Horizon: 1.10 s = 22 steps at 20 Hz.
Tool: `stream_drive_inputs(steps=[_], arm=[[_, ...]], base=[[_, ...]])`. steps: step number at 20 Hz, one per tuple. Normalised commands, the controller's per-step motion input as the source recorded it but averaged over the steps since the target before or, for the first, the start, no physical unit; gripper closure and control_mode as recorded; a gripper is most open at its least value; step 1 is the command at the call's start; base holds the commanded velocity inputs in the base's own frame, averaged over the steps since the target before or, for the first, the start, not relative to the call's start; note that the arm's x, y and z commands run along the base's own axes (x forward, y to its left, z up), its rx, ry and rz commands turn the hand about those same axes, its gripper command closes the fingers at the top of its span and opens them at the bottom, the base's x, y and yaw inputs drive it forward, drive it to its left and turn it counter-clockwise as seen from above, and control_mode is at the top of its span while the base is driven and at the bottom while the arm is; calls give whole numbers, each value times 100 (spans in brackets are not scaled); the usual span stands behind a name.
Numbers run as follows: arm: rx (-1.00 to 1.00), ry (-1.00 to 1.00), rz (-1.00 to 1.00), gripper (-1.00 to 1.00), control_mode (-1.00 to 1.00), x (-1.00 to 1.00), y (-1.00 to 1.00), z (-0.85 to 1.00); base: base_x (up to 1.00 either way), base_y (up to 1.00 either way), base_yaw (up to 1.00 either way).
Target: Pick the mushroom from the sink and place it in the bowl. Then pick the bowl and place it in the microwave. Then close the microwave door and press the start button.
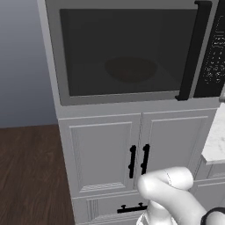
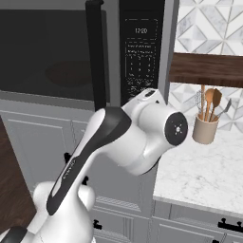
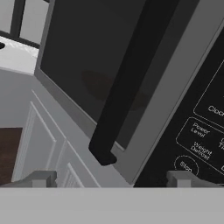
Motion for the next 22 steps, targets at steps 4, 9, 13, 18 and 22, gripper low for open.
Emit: stream_drive_inputs(steps=[4,9,13,18,22], arm=[[0,-1,0,-100,-100,15,-12,-10],[0,-1,0,-100,-100,26,-11,-2],[0,0,0,-100,-100,40,-8,0],[0,0,0,-100,-100,48,-5,-7],[0,-2,0,-100,-100,36,-6,-14]], base=[[0,0,0],[0,0,0],[0,0,0],[0,0,0],[0,0,0]])
